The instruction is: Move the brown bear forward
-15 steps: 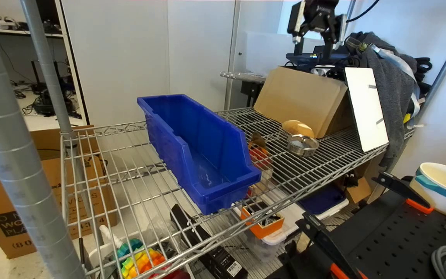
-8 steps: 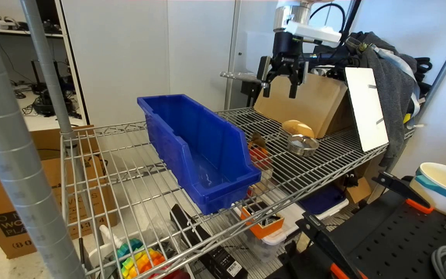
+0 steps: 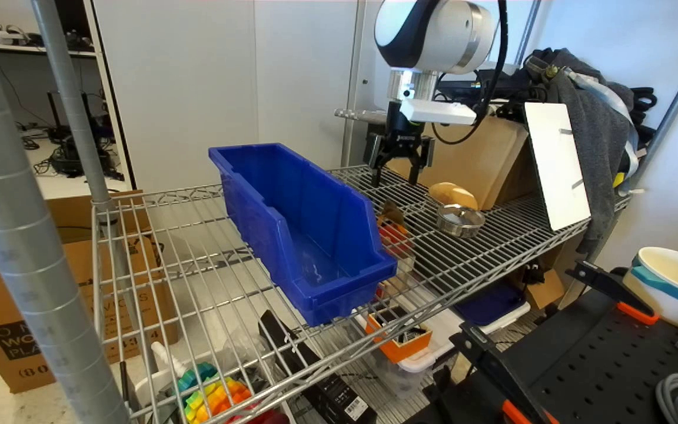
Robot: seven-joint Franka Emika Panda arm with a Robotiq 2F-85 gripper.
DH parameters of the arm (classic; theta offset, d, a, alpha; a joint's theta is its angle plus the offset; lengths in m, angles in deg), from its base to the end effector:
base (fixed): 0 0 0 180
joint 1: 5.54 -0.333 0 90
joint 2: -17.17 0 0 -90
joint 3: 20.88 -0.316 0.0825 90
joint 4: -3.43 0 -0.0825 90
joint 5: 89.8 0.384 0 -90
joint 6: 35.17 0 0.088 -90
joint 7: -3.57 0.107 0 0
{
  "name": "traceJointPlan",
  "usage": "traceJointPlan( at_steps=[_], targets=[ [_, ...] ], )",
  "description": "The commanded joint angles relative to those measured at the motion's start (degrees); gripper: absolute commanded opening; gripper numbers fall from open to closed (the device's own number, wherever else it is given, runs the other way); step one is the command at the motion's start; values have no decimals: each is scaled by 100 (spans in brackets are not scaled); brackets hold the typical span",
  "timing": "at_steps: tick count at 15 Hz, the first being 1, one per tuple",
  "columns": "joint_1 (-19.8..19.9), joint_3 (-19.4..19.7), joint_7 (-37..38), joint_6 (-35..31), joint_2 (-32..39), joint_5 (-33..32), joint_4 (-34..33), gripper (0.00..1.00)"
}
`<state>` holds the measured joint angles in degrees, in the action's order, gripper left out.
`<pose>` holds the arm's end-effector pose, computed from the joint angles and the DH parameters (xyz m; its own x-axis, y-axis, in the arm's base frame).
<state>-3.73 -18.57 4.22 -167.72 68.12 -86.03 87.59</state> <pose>0.7087 -0.0451 0.1437 0.9925 -0.1139 -0.0441 -0.1147 -0.9933 -0.0147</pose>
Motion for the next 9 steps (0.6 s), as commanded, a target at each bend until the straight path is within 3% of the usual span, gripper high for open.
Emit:
traceJointPlan(
  at_steps=[1, 2, 9],
  targets=[
    [-102, 4, 184, -181, 393, -114, -387, 90],
    [-126, 8, 205, -210, 446, -118, -423, 74],
    [-255, 142, 410, -278, 691, -214, -619, 20]
  ],
)
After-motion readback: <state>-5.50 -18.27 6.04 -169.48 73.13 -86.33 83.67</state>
